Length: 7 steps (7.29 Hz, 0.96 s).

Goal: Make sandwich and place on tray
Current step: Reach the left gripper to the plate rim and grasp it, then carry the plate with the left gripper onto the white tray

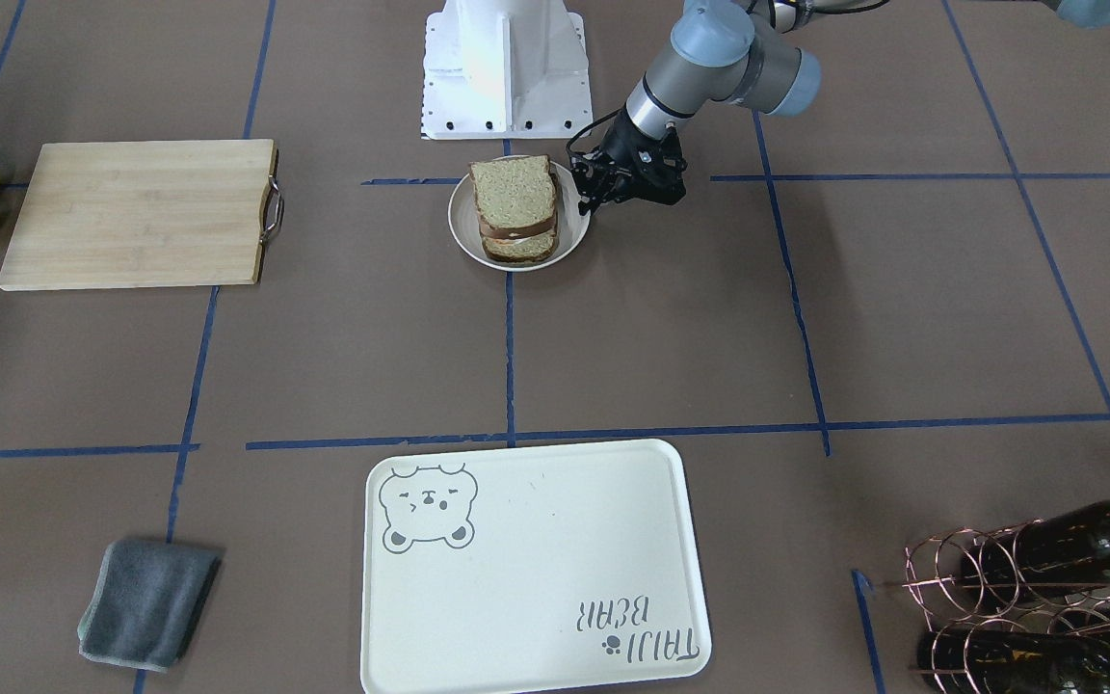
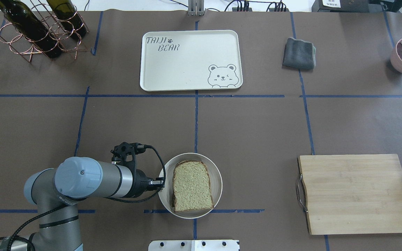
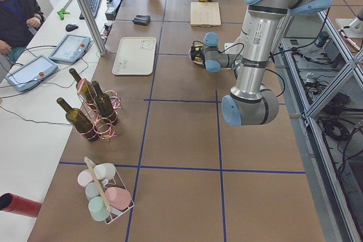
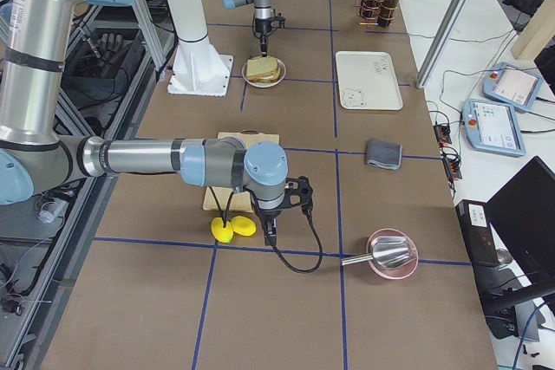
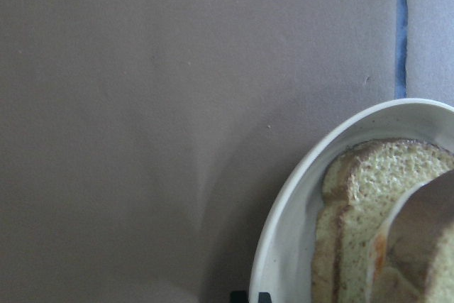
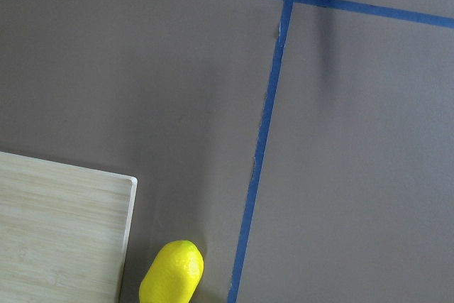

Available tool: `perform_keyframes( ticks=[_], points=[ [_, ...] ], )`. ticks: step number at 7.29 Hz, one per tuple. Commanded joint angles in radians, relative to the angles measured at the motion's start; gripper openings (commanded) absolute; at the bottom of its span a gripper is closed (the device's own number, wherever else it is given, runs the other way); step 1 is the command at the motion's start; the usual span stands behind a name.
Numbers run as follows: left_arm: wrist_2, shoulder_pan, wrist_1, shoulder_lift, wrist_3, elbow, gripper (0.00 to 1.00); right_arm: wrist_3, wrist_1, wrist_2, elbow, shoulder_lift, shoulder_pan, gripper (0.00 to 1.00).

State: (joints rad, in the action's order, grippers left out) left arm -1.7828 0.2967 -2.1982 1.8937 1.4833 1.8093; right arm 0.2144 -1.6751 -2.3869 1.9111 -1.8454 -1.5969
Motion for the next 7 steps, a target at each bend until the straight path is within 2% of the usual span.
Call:
perform_keyframes(
  ticks=[1, 2, 3, 4, 5, 7],
  points=[
    [-0.01, 0.007, 0.0, -0.001, -0.003, 0.021, 0.0, -0.001, 0.0, 0.0, -0.001, 0.001, 0.002, 1.0],
    [-0.062, 0.057, -0.005, -0.001, -0.006, 0.021, 0.0, 0.002, 0.0, 0.002, -0.001, 0.0, 0.002, 1.0],
    [-0.198, 0.143, -0.003, 0.002, -0.008, 0.021, 0.0, 0.009, 0.002, 0.005, -0.001, 0.0, 0.002, 1.0],
    [-0.258, 0.203, 0.0, 0.022, -0.012, 0.01, 0.0, 0.01, 0.002, 0.005, 0.0, 0.0, 0.0, 1.0],
    [-0.271, 0.254, 0.009, 0.053, -0.015, -0.001, 0.0, 0.008, 0.002, 0.005, 0.0, 0.0, 0.0, 1.0],
    [-0.358, 0.353, 0.011, 0.132, -0.046, -0.085, 0.0, 0.005, 0.002, 0.006, 0.0, 0.0, 0.0, 1.0]
  ],
)
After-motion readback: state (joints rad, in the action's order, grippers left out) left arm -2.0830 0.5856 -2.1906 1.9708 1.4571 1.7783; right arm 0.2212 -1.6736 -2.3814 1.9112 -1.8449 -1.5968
